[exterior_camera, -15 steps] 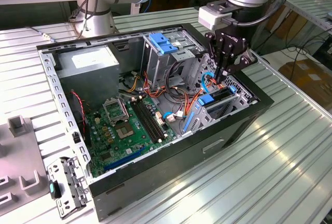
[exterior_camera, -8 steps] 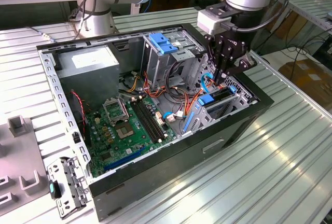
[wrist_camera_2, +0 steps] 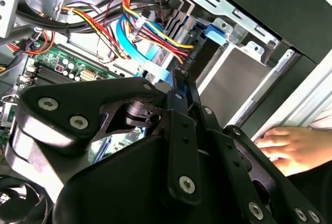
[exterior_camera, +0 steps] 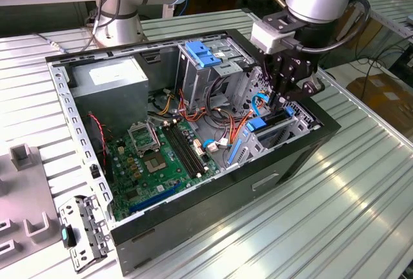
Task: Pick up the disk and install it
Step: 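Insert the second disk wire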
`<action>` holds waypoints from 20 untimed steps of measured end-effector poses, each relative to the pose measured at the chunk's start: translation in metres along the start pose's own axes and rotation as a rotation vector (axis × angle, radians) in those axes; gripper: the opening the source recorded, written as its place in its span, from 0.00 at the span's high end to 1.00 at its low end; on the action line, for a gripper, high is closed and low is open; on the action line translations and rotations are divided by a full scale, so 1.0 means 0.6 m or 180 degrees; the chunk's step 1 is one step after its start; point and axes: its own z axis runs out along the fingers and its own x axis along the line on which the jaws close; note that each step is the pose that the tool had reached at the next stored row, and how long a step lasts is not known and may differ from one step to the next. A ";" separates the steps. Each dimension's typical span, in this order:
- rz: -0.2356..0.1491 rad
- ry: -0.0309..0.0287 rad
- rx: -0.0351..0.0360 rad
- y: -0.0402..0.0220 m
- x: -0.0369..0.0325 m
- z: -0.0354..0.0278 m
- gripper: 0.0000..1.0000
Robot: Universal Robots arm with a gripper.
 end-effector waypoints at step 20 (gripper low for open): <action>0.0029 -0.0252 0.0067 0.009 0.027 0.003 0.84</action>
